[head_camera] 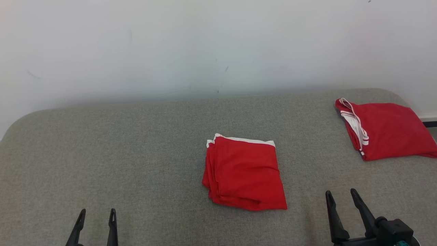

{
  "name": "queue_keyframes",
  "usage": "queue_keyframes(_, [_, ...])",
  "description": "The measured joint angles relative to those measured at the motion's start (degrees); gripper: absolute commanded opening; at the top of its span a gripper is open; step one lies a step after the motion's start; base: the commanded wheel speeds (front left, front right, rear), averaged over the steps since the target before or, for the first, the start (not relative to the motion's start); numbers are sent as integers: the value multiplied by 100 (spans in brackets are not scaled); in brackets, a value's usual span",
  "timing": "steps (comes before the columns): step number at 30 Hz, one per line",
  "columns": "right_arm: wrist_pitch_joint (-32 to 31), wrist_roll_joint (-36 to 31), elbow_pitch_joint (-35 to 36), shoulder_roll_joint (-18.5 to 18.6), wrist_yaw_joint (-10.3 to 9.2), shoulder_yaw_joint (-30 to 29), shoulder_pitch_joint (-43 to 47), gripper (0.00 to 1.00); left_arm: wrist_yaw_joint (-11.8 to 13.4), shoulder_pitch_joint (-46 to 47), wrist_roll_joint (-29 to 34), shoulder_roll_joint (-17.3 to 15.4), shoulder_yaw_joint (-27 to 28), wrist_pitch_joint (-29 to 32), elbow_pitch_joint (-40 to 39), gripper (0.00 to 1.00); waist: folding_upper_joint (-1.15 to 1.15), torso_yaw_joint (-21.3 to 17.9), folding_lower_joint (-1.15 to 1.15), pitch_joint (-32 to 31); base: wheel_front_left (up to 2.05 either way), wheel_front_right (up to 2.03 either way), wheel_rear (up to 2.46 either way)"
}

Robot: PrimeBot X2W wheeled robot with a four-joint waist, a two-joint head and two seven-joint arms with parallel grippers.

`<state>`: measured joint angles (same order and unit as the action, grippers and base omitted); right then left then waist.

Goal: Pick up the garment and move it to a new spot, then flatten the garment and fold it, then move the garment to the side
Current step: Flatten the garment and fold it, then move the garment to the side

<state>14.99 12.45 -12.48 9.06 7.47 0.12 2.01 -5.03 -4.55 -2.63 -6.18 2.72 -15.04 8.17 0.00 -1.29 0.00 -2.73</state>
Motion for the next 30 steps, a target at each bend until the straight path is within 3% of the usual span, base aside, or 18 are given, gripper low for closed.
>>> queue_keyframes(30, [0,71,-237,108,0,260,-110,100,56,-19,-48,-37,-104,-1,-22,100,1,34,0,66,0,0,0])
